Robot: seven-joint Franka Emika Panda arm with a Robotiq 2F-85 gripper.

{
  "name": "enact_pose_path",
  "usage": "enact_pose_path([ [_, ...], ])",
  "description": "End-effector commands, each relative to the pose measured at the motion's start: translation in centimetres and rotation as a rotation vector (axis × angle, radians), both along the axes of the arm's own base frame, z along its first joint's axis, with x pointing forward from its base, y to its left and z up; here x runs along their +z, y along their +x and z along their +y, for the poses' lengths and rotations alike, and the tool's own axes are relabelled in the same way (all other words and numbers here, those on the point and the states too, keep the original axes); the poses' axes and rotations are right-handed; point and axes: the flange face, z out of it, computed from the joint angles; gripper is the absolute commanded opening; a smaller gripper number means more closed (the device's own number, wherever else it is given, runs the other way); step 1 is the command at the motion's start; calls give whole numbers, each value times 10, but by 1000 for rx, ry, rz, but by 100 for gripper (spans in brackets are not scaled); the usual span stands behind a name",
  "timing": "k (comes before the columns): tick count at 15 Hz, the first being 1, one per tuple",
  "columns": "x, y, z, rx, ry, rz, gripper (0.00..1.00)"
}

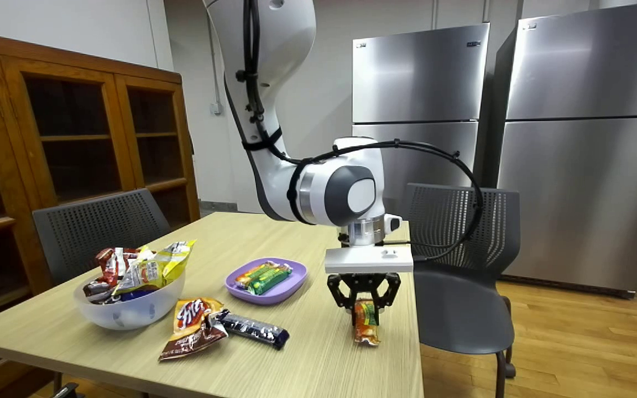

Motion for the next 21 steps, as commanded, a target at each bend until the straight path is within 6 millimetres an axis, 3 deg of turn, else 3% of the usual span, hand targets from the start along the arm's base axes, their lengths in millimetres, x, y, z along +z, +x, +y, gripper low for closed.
enact_pose_path([
  [1,8,2,-2,37,1,-11,17],
  [9,43,11,17,7,51,-78,17],
  [21,65,23,83,-88,107,-96,17],
])
